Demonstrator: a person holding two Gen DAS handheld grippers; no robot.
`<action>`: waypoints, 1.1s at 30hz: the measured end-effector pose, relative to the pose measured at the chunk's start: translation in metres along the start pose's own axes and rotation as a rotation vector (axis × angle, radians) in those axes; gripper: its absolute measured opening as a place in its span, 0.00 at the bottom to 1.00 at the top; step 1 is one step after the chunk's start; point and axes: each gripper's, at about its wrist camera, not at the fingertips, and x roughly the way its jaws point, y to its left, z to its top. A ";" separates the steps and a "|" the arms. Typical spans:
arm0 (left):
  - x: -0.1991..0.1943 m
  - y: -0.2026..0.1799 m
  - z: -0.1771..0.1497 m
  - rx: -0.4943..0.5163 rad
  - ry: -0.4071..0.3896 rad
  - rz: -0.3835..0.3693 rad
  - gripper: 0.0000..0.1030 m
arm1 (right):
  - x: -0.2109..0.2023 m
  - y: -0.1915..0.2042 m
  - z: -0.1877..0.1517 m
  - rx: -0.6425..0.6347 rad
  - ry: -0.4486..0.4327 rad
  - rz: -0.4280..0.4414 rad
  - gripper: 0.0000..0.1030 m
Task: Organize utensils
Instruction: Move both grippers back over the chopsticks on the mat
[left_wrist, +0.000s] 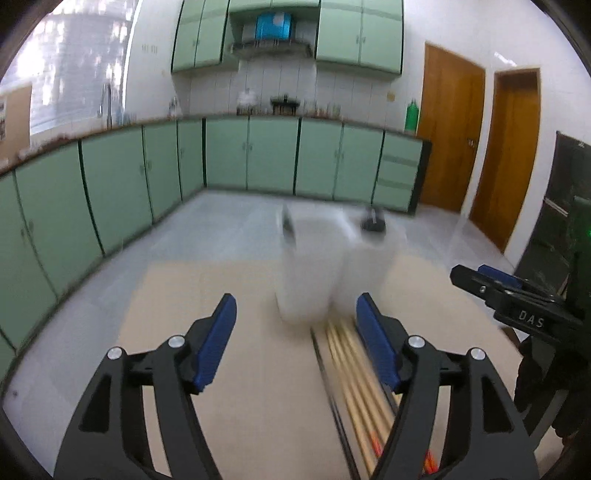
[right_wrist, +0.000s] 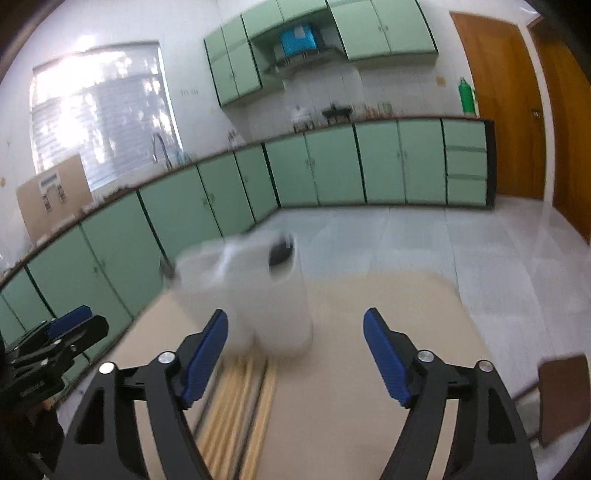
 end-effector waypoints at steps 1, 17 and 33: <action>-0.002 0.000 -0.009 0.001 0.026 0.005 0.66 | -0.006 0.000 -0.010 0.004 0.019 -0.007 0.74; -0.018 0.000 -0.130 -0.008 0.329 0.053 0.77 | -0.048 0.033 -0.131 -0.168 0.289 -0.083 0.78; -0.020 -0.013 -0.133 -0.012 0.323 0.083 0.79 | -0.043 0.021 -0.126 -0.115 0.301 -0.154 0.67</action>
